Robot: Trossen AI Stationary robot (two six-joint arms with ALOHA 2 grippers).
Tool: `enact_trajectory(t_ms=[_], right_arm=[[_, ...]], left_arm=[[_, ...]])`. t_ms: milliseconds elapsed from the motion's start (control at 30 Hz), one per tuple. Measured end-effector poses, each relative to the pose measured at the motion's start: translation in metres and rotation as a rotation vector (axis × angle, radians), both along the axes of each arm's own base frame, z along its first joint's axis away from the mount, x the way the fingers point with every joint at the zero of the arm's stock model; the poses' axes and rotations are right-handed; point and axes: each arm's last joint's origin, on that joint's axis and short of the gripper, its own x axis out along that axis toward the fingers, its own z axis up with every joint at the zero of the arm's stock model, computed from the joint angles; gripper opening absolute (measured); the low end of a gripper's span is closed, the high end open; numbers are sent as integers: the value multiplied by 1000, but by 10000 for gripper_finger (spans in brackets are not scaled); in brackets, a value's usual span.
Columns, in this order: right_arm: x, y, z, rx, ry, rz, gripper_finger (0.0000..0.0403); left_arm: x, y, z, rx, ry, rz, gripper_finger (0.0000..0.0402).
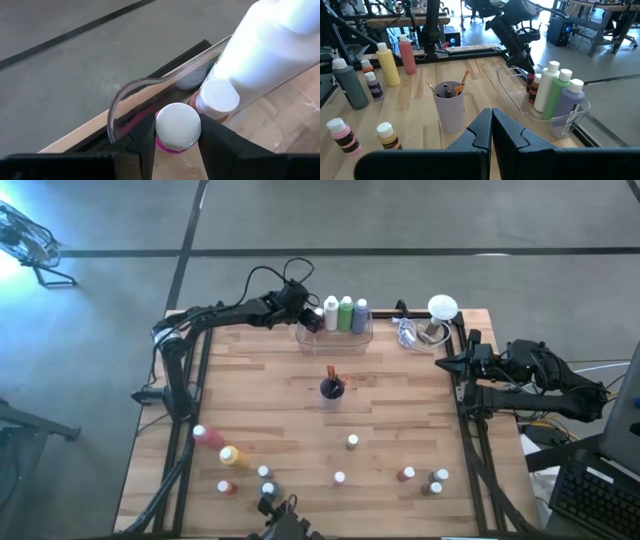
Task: Pick & Place Paint Supplies
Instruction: Put the pink black paint bottle into the transparent bin, then put the orange black paint bottle into the transparent bin
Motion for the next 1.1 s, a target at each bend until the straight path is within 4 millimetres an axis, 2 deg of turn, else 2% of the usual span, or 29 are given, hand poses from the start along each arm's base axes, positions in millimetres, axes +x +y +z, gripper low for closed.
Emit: enact_trajectory(t_ms=[333, 633, 733, 1100], right_arm=[[0, 0, 0, 0, 0, 0, 8], [0, 0, 0, 0, 0, 0, 8], [0, 0, 0, 1, 0, -1, 8], [0, 0, 0, 0, 0, -1, 8]], left_arm=[[0, 0, 0, 1, 5, -17, 165], [-2, -4, 6, -43, -34, -50, 170], [-4, -8, 13, -52, -56, -75, 172], [-23, -22, 68, 48, -151, -93, 171]])
